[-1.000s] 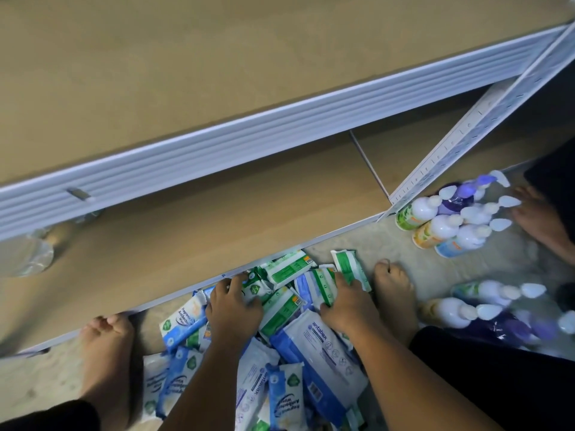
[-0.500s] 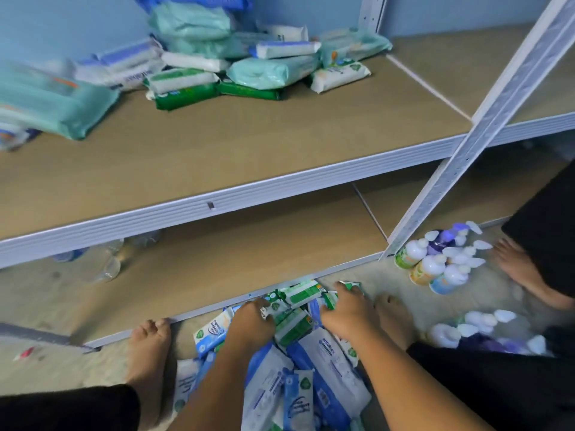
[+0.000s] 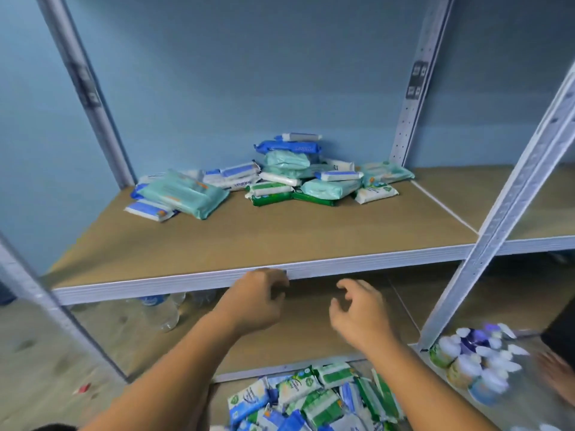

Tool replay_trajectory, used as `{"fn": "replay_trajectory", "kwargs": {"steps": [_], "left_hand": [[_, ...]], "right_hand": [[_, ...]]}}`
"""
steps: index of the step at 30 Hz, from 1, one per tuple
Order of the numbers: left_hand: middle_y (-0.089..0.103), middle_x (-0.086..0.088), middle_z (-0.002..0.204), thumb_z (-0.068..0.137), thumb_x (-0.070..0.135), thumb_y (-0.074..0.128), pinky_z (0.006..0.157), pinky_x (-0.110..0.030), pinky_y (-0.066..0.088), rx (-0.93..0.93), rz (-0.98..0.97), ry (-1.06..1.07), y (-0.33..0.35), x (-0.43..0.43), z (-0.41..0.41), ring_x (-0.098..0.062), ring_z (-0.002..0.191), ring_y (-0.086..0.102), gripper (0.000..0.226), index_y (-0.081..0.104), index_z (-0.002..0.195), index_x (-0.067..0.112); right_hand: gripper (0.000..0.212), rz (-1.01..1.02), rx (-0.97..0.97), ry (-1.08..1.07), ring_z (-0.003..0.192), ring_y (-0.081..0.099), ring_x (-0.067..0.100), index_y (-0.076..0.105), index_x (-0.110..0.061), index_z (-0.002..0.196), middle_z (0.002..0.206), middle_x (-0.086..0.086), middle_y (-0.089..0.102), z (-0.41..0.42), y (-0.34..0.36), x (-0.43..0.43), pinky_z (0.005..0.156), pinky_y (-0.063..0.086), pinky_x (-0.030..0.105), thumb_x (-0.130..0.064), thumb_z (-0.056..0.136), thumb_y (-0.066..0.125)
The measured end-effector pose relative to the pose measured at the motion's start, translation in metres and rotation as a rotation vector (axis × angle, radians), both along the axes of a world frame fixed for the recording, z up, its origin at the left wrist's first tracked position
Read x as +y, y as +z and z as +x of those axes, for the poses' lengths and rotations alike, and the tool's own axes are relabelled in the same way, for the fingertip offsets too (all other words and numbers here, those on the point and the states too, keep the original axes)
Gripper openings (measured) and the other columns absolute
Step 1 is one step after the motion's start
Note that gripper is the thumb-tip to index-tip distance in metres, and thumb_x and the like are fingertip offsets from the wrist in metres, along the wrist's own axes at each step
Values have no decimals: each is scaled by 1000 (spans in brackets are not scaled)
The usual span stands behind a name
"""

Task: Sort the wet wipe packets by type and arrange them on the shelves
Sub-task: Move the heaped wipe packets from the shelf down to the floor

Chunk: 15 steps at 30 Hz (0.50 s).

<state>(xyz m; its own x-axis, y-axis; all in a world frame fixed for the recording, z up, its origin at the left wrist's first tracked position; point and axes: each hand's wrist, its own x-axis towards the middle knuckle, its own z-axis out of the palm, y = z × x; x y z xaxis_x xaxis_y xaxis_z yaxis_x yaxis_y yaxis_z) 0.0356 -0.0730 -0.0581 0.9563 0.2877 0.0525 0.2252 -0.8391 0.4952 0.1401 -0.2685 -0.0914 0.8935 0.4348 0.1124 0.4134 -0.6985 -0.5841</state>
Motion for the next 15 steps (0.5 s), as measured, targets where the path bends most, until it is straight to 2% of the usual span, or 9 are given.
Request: {"fn": "replay_trajectory", "kwargs": {"steps": [2, 5, 8, 12, 15], "left_hand": [[67, 3, 107, 86, 22, 58, 86, -31, 51, -39, 53, -30, 20, 11, 3, -18, 97, 62, 27, 68, 112, 24], [67, 3, 99, 84, 14, 60, 83, -30, 49, -119, 86, -58, 37, 26, 17, -16, 89, 62, 24, 70, 105, 21], [65, 9, 102, 88, 22, 60, 81, -30, 51, -156, 62, -20, 42, 43, 43, -10, 86, 62, 21, 68, 106, 27], [63, 9, 112, 89, 23, 60, 86, -34, 52, -199, 91, -10, 44, 65, 85, -13, 95, 62, 26, 66, 114, 28], [58, 7, 126, 89, 27, 59, 92, -34, 50, -212, 126, 6, 40, 87, 121, -17, 107, 60, 38, 60, 126, 29]], "right_hand": [[36, -5, -104, 31, 100, 60, 20, 67, -23, 120, 105, -6, 61, 10, 23, 9, 80, 51, 32, -32, 86, 63], [36, -43, -156, 79, 103, 55, 16, 62, -26, 126, 110, -10, 58, 32, 52, 19, 82, 49, 32, -32, 91, 58], [40, -42, -177, 100, 103, 54, 15, 60, -26, 130, 107, -11, 53, 61, 69, 30, 86, 49, 33, -31, 90, 59], [45, -31, -216, 139, 115, 53, 21, 62, -22, 129, 119, -3, 55, 107, 70, 50, 96, 48, 38, -28, 85, 62], [54, -20, -289, 105, 120, 45, 24, 58, -22, 134, 127, -3, 48, 143, 65, 69, 99, 46, 43, -32, 81, 64]]}}
